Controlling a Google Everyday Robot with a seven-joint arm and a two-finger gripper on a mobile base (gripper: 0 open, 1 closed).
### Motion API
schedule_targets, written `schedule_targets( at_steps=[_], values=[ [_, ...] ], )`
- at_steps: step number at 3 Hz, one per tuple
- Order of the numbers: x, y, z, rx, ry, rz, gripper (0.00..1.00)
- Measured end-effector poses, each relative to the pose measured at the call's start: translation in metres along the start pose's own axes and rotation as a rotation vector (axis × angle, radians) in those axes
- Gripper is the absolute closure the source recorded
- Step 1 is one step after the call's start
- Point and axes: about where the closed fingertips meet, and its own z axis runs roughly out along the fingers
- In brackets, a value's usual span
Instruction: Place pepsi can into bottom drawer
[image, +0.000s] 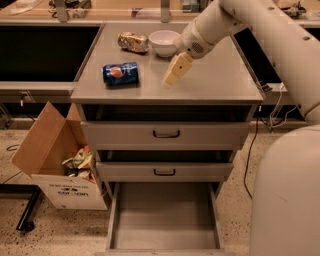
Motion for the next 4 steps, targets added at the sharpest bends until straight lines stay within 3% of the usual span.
schedule_targets(
  at_steps=[2,4],
  values=[
    [-0.012,-0.007,0.017,-0.007,-0.035,0.005,0.0],
    [-0.039,-0.004,0.051,-0.068,-0.043,-0.039,0.0]
  ],
)
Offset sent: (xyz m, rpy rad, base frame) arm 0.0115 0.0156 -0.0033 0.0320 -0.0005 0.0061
